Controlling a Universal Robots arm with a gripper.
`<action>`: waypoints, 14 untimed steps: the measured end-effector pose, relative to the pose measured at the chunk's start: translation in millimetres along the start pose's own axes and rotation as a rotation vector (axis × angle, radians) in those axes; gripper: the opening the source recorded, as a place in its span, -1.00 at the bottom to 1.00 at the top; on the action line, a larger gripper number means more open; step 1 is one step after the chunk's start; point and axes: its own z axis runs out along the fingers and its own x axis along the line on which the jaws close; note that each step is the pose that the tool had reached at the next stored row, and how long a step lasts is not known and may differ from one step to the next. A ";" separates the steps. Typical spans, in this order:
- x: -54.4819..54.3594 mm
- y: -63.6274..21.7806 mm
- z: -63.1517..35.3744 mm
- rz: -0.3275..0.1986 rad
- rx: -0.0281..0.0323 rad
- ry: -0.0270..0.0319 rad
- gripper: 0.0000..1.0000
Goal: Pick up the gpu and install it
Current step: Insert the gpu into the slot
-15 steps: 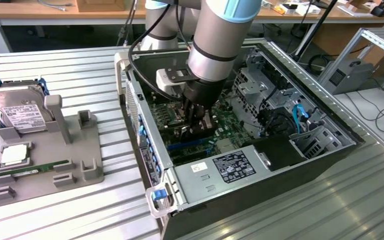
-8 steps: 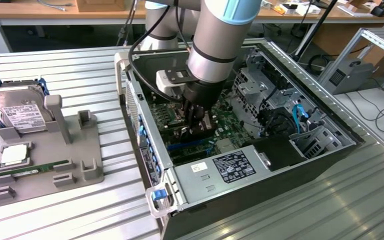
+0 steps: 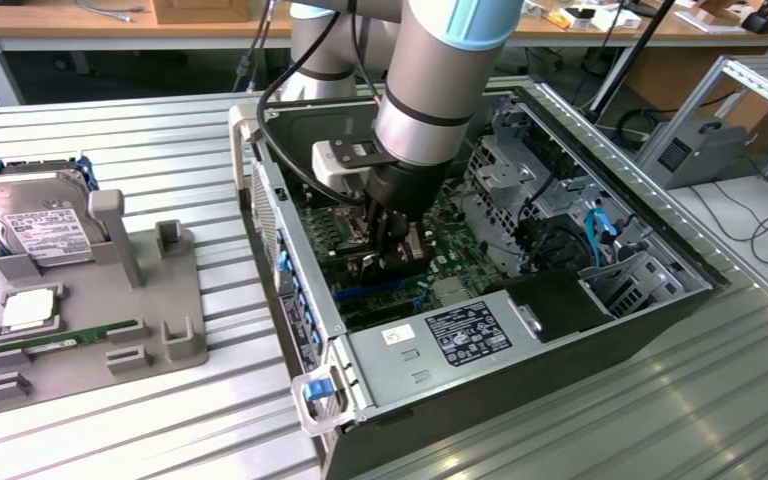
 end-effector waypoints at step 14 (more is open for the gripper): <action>0.1 0.6 4.4 0.000 0.0000 0.0000 -0.47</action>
